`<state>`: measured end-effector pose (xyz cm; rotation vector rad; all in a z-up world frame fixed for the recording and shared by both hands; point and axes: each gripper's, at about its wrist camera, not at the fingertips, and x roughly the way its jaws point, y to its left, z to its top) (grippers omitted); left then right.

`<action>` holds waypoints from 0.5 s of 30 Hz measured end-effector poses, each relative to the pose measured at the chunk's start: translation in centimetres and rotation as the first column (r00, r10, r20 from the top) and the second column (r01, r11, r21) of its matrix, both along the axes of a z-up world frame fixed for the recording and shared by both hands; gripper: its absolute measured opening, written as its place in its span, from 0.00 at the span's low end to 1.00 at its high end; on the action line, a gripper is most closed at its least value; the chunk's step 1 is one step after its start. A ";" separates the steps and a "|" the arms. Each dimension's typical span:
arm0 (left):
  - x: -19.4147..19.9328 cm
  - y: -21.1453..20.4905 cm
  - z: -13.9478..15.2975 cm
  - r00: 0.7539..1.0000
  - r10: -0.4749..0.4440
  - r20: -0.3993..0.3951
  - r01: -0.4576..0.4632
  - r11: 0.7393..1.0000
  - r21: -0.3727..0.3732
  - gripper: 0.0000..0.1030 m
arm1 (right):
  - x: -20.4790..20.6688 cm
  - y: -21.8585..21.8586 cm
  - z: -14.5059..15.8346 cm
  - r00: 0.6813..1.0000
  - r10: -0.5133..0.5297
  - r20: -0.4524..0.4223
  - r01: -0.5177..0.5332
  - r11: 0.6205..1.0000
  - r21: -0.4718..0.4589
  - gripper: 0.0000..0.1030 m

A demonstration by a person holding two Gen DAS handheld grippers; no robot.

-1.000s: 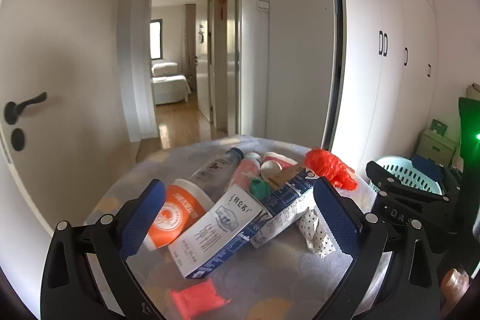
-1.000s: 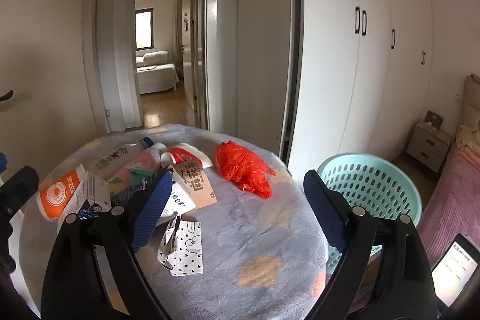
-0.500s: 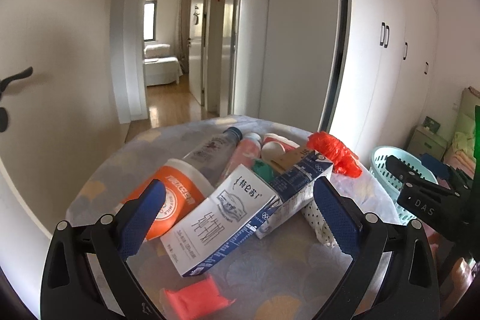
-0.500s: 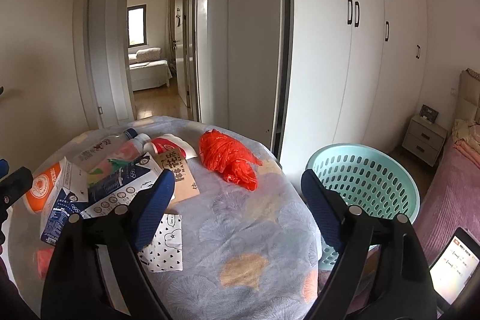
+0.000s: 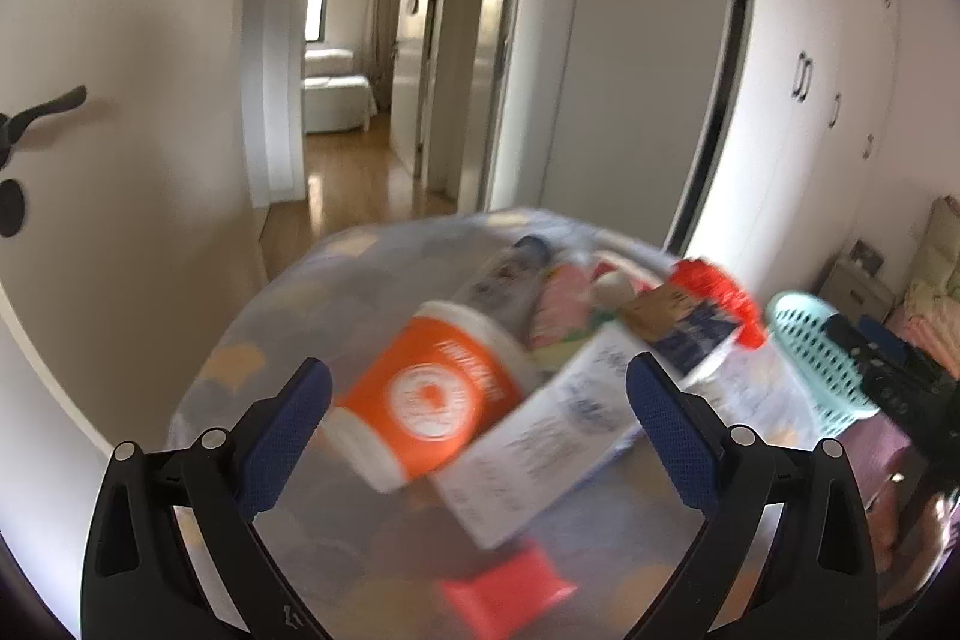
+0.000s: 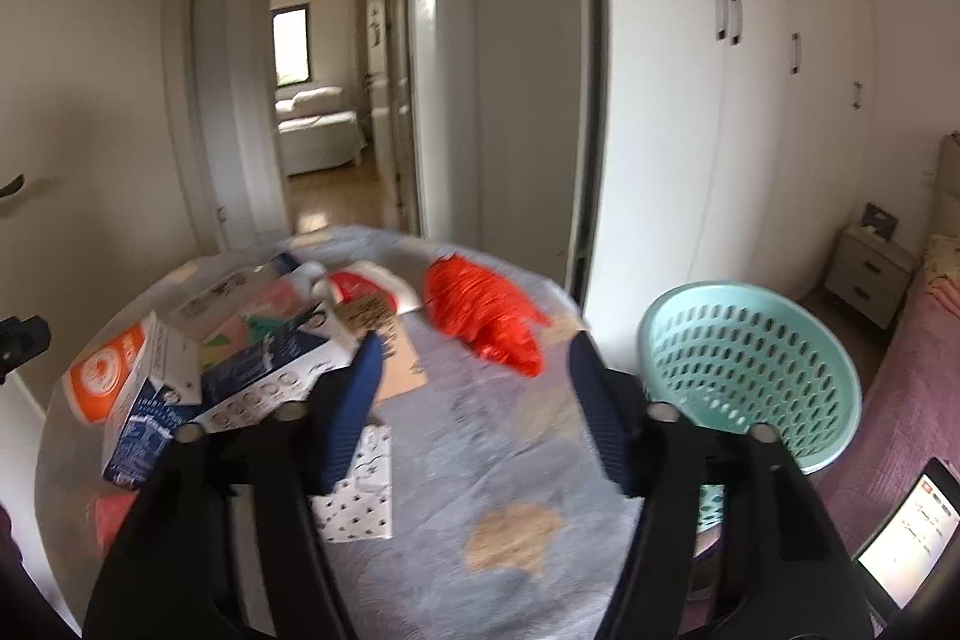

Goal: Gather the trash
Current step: 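Grasp the orange paper cup with the left tool while the right tool grasps the white polka-dot paper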

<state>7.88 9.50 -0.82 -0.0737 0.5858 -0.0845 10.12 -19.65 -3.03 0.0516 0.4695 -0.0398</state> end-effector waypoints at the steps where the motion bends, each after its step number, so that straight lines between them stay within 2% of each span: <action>1: 0.6 0.6 -0.3 1.000 0.006 -0.017 -0.006 1.000 0.016 0.91 | 0.2 0.2 -0.3 1.000 0.012 -0.017 -0.012 1.000 0.008 0.49; 4: 2.7 2.2 -1.3 0.996 -0.031 -0.080 0.033 0.999 0.029 0.89 | 0.6 0.8 -1.2 0.997 0.055 -0.058 -0.052 0.997 0.050 0.48; 7: 4.8 3.7 -3.1 0.980 -0.104 -0.171 0.101 0.995 -0.025 0.86 | 0.7 1.8 -2.5 0.992 0.085 -0.098 -0.079 0.995 0.069 0.49; 9: 5.7 3.9 -4.1 0.971 -0.126 -0.202 0.119 0.992 -0.046 0.83 | 0.8 2.4 -3.5 0.986 0.106 -0.129 -0.097 0.992 0.081 0.50; 12: 7.1 3.8 -5.7 0.953 -0.158 -0.259 0.142 0.987 -0.080 0.78 | 1.1 3.5 -4.7 0.975 0.137 -0.173 -0.122 0.988 0.096 0.59; 13: 7.5 3.8 -6.2 0.949 -0.161 -0.272 0.143 0.986 -0.086 0.76 | 1.2 3.9 -4.9 0.973 0.144 -0.179 -0.129 0.987 0.096 0.60; 15: 7.9 4.0 -6.7 0.944 -0.172 -0.281 0.145 0.983 -0.114 0.76 | 1.3 4.7 -5.2 0.968 0.167 -0.188 -0.150 0.984 0.101 0.64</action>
